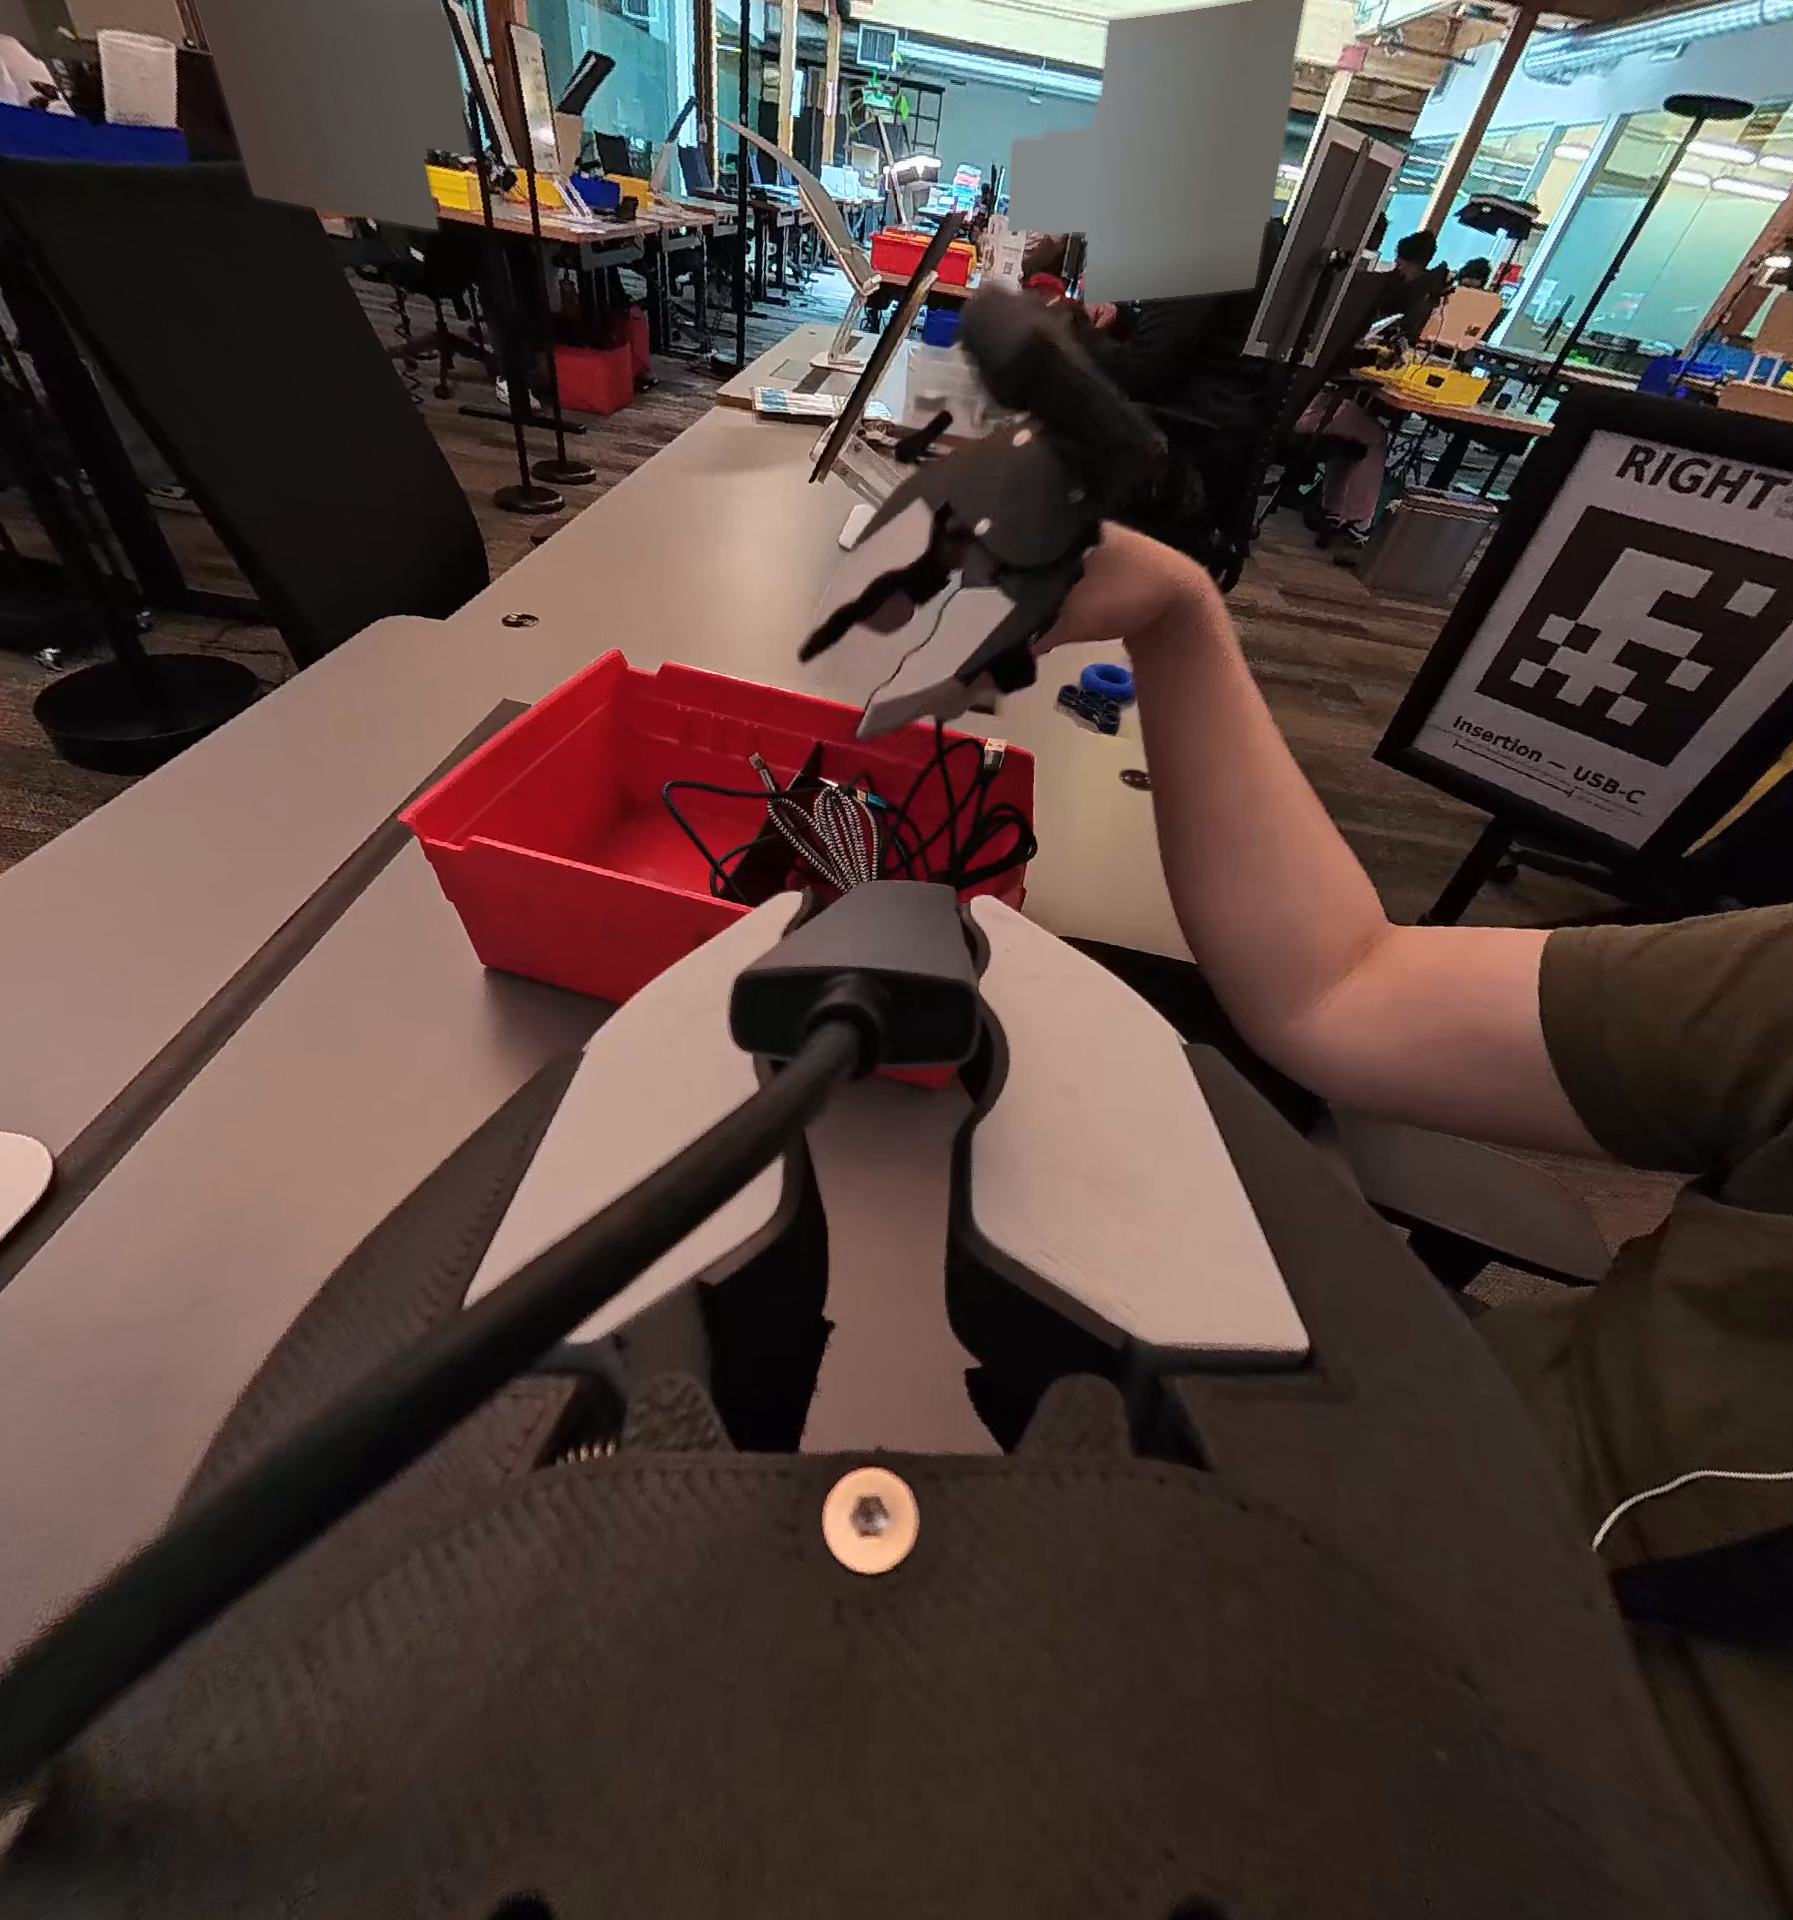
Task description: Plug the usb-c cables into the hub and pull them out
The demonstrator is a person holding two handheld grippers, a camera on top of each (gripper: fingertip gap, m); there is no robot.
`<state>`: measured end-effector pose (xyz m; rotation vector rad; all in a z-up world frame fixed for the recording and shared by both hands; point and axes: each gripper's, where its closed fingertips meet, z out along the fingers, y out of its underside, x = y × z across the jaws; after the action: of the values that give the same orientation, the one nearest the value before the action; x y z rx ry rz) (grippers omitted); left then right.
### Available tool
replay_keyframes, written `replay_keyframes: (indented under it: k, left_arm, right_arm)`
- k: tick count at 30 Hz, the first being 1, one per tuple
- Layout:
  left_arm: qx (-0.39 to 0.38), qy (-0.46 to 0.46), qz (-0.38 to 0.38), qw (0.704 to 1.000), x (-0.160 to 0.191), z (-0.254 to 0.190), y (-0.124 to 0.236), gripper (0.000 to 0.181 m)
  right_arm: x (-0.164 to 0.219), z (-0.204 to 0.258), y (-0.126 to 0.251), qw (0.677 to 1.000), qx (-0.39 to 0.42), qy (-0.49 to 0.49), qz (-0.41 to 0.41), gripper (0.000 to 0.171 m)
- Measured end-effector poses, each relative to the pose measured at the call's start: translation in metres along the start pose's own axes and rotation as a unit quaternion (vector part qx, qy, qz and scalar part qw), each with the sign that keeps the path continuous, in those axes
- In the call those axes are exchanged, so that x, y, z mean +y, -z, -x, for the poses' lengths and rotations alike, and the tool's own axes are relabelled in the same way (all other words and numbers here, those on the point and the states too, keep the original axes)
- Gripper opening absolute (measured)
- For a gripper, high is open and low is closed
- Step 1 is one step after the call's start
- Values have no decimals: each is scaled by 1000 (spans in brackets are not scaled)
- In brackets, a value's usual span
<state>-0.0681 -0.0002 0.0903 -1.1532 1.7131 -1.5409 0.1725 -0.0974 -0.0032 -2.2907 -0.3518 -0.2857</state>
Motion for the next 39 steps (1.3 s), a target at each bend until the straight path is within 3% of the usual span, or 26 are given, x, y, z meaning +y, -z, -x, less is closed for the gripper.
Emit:
replay_keyframes:
  k: [4, 7, 11, 15, 22, 24, 26, 31, 36, 39]
  left_arm:
    - [2, 7, 9, 1000, 4, 0, -3, 23]
    - [7, 11, 25, 1000, 11, 0, -8, 23]
    - [8, 7, 55, 998, 23, -2, -17, 22]
    - [20, 3, 97, 995, 40, -7, -27, 22]
    - [37, -24, 175, 984, 70, -17, -41, 22]
    - [38, -40, 186, 981, 74, -19, -43, 23]
    - [42, -47, 180, 982, 73, -20, -45, 23]
    - [37, -49, 122, 991, 50, -24, -42, 65]
    - [29, -32, 72, 996, 27, -23, -29, 55]
    - [17, -41, 88, 995, 29, -19, -25, 53]
  right_arm:
    - [-64, 6, 46, 986, 80, 75, -125, 54]
    - [-119, 35, 73, 962, 79, 115, -235, 53]
    - [-182, 90, 87, 935, 0, 107, -340, 47]
    - [-219, 156, 69, 917, -147, 76, -362, 44]
    - [-212, 208, 0, 935, -237, 83, -250, 44]
    - [-208, 211, -7, 933, -264, 74, -233, 25]
    - [-207, 210, -3, 928, -289, 70, -226, 23]
    - [-202, 156, 20, 941, -206, 56, -264, 23]
    - [-169, 77, 75, 928, -133, 34, -347, 23]
    - [-131, 35, 82, 936, -72, 26, -343, 23]
